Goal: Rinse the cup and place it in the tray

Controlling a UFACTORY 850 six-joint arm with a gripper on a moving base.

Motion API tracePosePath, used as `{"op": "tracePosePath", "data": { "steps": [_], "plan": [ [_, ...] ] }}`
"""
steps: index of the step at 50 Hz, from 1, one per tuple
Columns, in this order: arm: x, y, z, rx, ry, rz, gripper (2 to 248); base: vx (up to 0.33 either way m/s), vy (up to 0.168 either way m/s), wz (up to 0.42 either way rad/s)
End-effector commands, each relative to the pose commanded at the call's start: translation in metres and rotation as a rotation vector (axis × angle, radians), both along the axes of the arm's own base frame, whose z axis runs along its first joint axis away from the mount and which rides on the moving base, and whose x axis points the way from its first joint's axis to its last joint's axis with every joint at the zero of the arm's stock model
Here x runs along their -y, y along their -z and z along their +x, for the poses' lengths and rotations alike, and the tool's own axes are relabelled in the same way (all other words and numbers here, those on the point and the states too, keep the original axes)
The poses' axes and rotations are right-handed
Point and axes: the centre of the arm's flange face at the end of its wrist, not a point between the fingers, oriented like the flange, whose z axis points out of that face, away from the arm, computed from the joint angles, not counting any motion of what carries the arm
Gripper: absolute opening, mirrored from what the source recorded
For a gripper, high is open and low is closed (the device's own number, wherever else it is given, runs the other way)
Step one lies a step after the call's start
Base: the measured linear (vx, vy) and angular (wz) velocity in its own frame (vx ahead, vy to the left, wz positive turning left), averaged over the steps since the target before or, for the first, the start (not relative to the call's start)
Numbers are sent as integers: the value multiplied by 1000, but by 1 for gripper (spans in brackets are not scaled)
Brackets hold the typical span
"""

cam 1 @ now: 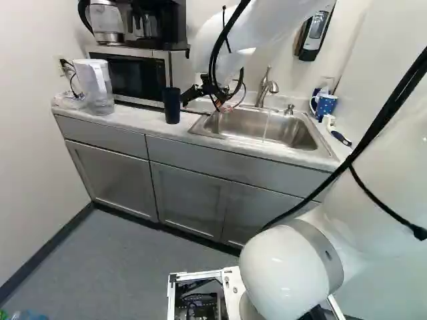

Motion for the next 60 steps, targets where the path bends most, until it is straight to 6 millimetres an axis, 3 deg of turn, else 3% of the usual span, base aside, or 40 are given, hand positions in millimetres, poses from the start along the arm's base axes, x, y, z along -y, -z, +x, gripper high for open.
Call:
{"op": "tracePosePath", "data": {
  "steps": [46, 60],
  "plan": [
    [-77, -2, 24, -6, -137, -2, 247, 0, 0, 0],
    [-90, -2, 25, -6, -160, -2, 247, 0, 0, 0]
  ]
}}
